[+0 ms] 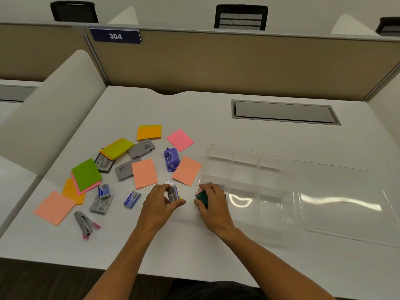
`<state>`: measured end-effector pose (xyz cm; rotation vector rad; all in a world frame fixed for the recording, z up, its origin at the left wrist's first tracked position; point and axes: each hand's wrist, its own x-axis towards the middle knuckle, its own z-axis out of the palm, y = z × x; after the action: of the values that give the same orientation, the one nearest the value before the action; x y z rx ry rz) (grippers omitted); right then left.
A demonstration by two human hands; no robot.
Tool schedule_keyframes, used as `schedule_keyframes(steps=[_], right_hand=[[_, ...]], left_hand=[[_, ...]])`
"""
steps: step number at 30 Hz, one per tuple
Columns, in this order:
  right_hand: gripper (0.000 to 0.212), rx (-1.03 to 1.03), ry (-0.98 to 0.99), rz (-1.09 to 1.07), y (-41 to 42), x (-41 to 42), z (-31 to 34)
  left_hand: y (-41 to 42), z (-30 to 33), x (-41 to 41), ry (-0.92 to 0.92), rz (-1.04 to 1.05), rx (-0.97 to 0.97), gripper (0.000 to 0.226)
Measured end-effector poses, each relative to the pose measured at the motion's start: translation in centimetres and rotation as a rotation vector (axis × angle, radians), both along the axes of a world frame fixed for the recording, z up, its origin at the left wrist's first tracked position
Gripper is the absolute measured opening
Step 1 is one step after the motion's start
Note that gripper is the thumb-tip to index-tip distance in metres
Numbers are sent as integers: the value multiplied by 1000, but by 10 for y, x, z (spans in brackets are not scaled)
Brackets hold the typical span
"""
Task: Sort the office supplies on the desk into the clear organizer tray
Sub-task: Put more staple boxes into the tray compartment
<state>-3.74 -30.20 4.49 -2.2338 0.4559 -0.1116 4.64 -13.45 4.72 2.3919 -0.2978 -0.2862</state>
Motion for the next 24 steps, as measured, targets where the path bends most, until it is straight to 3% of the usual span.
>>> schedule_keyframes(steps=[14, 18, 24], right_hand=[[58, -211, 231, 162, -16, -2, 3], [41, -157, 110, 150, -23, -10, 11], [29, -83, -104, -55, -62, -24, 19]], left_hand=[[-14, 6, 8, -47, -60, -23, 80], [-28, 14, 4, -56, -102, -36, 81], [-58, 26, -4, -57, -213, -110, 72]])
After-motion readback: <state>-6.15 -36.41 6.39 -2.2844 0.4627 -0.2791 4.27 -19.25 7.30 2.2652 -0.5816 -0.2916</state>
